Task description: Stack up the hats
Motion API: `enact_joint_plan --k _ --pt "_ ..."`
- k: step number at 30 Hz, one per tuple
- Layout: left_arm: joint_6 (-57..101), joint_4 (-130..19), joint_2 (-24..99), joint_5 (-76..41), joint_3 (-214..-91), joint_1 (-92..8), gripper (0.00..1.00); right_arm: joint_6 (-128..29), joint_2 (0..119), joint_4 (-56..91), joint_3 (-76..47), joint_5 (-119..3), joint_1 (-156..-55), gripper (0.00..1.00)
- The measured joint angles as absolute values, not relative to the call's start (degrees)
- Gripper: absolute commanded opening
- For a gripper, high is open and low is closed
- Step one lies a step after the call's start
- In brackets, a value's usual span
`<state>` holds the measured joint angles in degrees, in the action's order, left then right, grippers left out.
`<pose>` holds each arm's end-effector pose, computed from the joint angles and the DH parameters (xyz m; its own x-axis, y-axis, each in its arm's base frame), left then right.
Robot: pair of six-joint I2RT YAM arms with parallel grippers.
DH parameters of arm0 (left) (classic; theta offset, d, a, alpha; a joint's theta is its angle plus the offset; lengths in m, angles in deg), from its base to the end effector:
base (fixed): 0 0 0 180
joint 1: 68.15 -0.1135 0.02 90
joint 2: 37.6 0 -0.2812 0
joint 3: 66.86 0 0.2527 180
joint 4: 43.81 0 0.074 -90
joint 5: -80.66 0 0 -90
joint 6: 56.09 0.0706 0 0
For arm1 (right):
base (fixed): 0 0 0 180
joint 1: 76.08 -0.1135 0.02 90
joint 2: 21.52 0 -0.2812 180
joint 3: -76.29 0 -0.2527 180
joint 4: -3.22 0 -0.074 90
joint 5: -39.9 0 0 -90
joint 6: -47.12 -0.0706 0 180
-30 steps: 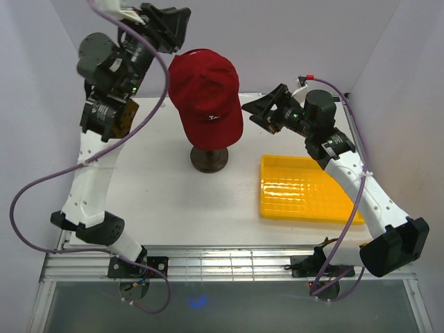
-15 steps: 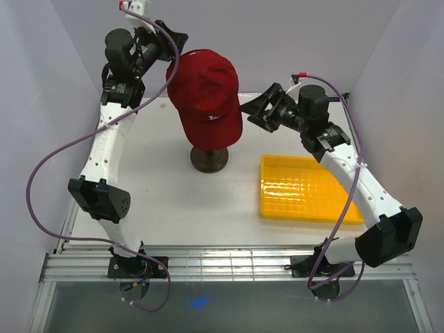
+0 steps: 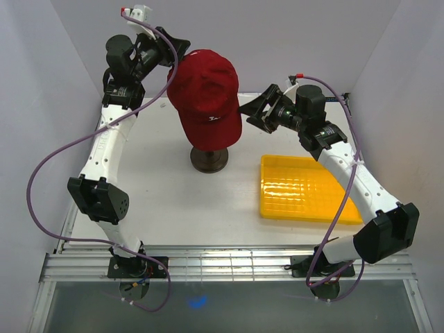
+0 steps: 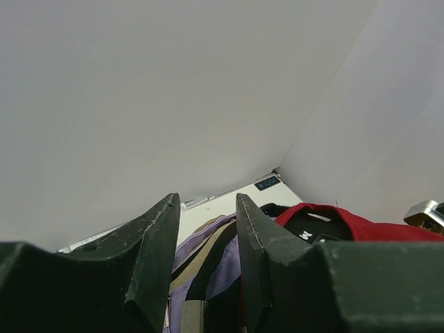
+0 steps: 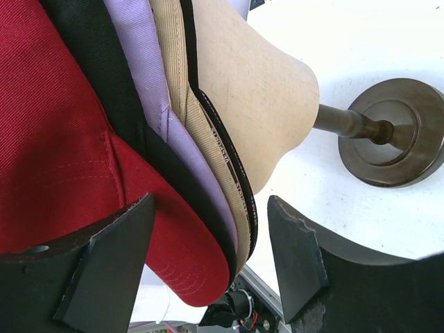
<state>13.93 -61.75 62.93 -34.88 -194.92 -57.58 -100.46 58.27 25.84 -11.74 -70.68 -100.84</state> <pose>0.4184 -0.1090 0.5297 -0.0454 -0.3051 -0.9512 0.6043 0.7499 -0.2694 0.3119 0.1712 0.4182 -0.6842 0.5547 -0.4735 -0.2396 0.4422 0.8643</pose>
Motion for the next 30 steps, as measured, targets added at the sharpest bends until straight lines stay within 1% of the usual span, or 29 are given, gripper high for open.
enact_joint_plan --k 10,21,26,30 --pt "13.23 -61.58 62.95 -34.94 -192.27 -57.71 0.45 -100.44 58.47 25.84 -11.74 -70.85 -100.84 0.71" --pt "11.87 -58.19 62.14 -33.61 -189.3 -57.91 0.44 -99.65 58.77 26.51 -10.56 -70.81 -100.84 0.72" --pt "11.92 -58.61 62.03 -32.23 -189.36 -57.91 0.45 -99.36 58.77 27.1 -10.45 -70.68 -100.84 0.73" --pt "12.16 -59.26 61.7 -30.99 -189.34 -57.88 0.48 -99.28 58.77 27.56 -10.45 -70.31 -100.84 0.73"
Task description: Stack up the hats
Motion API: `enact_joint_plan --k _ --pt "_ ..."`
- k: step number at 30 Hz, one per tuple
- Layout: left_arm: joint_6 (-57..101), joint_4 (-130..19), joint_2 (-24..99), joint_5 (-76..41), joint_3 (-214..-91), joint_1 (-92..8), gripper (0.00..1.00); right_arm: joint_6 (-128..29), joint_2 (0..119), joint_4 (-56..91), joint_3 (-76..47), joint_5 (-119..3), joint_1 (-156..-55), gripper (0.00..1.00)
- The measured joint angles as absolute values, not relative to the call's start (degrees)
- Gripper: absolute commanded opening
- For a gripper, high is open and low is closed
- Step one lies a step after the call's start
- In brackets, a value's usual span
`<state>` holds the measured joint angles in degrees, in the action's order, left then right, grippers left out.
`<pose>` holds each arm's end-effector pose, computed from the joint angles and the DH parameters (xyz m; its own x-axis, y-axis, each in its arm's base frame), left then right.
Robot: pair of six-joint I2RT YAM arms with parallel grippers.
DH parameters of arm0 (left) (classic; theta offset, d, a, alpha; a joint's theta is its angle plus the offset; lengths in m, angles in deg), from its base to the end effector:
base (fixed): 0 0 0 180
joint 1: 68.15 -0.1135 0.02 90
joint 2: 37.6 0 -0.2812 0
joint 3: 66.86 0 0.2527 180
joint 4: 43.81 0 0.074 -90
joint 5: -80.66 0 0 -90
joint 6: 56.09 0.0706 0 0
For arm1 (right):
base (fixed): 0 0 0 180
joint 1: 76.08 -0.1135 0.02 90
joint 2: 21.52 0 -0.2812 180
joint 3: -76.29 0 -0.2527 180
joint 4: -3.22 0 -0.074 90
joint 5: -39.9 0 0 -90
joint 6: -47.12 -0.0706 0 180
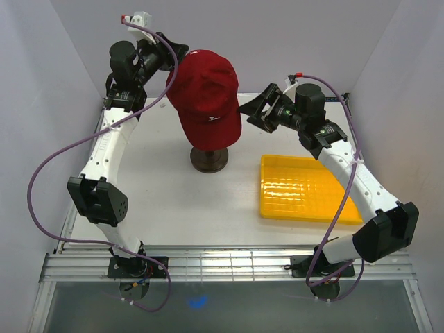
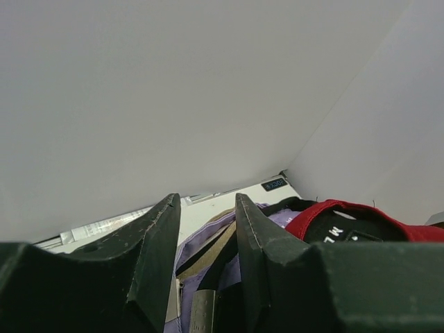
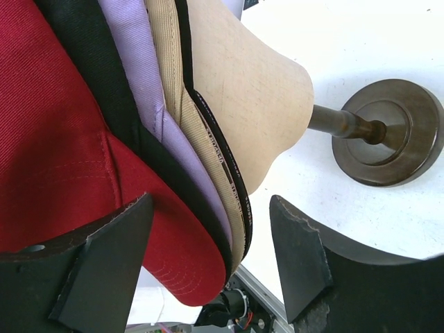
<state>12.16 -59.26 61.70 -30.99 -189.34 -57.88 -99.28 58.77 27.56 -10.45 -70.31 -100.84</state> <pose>0.4245 -0.1034 0.5093 -0.0718 -0.3370 -0.9388 0.5371 0.7800 -0.3211 0.3134 0.1714 0.4197 -0.6826 0.5459 -0.4858 -0.2386 0.4619 0.8543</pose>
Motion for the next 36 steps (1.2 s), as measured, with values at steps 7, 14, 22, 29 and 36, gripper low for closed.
enact_joint_plan --k 7,14,22,29,36 --pt "12.48 -62.19 61.51 -29.61 -191.42 -57.91 0.53 -98.77 58.77 27.8 -10.23 -69.7 -100.84 0.75" --pt "12.55 -63.7 61.51 -28.23 -197.08 -57.91 0.57 -97.99 58.34 28.76 -10.15 -69.28 -100.84 0.76" --pt "12.27 -63.41 59.98 -27.29 -198.04 -58.08 0.57 -97.79 57.2 30.25 -10.15 -68.36 -100.82 0.76" --pt "11.87 -64.38 57.81 -29.61 -197.87 -58.5 0.55 -97.64 55.74 30.58 -10.15 -68.03 -100.23 0.76" --pt "13.36 -65.88 52.94 -36.12 -191.11 -58.65 0.46 -97.05 55.06 30.6 -10.15 -68.23 -100.09 0.77"
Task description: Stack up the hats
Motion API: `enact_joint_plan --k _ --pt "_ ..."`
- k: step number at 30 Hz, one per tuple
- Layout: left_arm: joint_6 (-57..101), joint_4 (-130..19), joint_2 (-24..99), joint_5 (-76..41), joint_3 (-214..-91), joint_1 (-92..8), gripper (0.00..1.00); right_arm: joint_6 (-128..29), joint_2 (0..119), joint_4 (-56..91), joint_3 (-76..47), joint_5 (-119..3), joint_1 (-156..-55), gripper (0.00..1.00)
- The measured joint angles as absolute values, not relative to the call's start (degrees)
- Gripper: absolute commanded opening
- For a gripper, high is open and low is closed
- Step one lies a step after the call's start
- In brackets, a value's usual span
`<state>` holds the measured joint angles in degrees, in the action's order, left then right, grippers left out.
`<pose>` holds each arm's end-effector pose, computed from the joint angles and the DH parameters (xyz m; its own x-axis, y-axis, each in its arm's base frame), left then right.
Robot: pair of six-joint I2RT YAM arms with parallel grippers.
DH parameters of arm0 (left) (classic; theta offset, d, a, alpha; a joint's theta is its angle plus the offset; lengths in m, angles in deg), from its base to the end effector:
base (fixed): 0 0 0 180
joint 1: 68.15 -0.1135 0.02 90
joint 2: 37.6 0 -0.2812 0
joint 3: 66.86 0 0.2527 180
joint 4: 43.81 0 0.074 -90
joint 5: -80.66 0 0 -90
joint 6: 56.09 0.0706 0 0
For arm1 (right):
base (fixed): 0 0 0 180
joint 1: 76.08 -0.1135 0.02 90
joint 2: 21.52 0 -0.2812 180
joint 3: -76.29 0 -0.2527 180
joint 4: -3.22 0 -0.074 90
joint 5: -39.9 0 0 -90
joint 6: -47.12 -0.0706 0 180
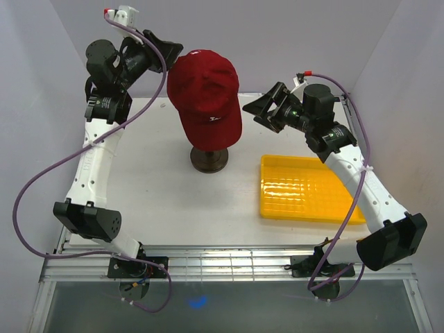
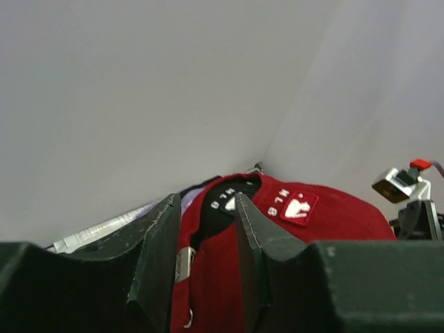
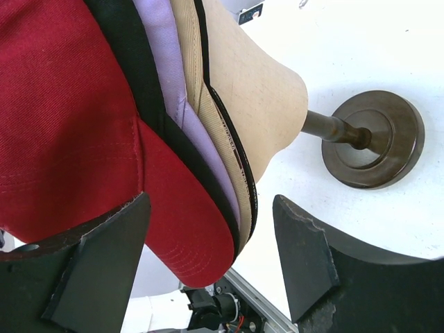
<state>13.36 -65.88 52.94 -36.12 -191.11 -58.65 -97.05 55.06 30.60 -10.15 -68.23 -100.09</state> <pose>0.3568 -0.0920 0.5626 -0.0182 -0.3147 -0.9490 0.6154 0.7446 -0.2587 0.2973 0.1565 0.4353 -0.6367 0.5599 -0.5302 -0.2563 0.4948 0.8303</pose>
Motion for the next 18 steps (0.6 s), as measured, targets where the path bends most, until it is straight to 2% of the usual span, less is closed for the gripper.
enact_joint_plan --k 9,18 --pt "15.5 -67.79 54.54 -45.22 -188.47 -58.65 0.44 -96.35 55.1 31.04 -10.15 -68.25 -100.09 0.77" --pt "15.85 -67.9 55.63 -44.21 -189.06 -58.65 0.44 -96.33 55.89 31.04 -10.15 -68.49 -100.09 0.77"
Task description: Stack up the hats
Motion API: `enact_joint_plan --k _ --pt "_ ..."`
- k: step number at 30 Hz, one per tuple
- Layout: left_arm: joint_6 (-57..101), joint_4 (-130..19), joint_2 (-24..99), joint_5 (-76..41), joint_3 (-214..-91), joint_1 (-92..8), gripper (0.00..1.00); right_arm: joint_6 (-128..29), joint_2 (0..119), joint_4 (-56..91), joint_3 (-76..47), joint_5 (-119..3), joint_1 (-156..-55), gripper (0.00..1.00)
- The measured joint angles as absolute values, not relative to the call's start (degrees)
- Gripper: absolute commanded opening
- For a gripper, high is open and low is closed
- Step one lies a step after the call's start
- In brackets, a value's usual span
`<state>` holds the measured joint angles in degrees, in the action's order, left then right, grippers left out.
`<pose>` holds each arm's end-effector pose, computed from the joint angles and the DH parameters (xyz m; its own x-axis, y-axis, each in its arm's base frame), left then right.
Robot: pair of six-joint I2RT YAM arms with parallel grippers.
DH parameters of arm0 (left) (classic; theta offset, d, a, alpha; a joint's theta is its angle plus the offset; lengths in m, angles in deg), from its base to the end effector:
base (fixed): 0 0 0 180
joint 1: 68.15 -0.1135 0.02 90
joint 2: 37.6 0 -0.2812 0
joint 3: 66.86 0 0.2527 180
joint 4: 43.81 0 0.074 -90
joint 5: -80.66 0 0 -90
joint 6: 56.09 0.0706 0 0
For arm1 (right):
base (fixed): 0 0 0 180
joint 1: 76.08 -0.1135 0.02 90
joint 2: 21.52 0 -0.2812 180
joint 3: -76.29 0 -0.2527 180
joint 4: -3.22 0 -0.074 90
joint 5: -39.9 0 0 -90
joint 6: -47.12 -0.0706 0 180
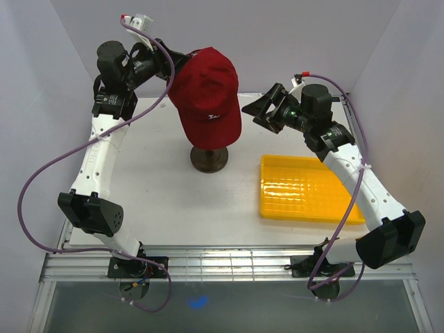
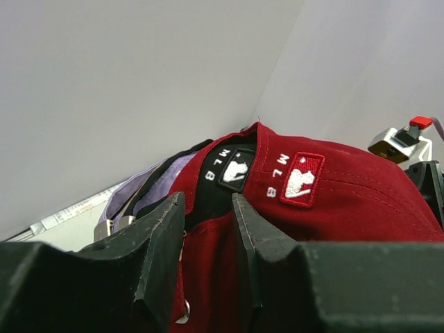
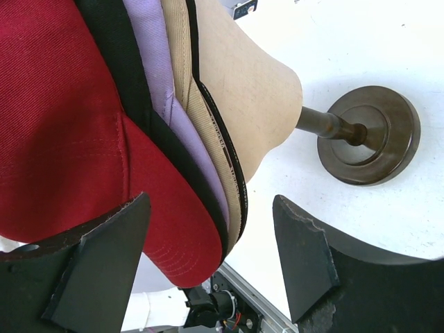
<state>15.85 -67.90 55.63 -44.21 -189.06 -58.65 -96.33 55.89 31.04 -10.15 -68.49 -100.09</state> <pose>0.3764 -0.1039 0.5279 -0.1364 -0.2351 -0.9624 0.6889 0.6756 -0.2626 0.3011 0.1585 0.4297 -0.6469 0.5463 -0.5319 -0.2496 0.5075 0.8247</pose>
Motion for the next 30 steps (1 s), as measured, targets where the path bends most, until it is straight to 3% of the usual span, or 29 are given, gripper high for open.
enact_joint_plan --k 14,30 --pt "14.56 -69.18 55.61 -39.73 -189.21 -58.65 0.54 -96.22 55.89 31.02 -10.15 -68.65 -100.09 0.77" --pt "13.21 -67.55 52.09 -31.2 -192.29 -58.65 0.59 -96.15 55.67 32.33 -9.29 -68.41 -100.09 0.77"
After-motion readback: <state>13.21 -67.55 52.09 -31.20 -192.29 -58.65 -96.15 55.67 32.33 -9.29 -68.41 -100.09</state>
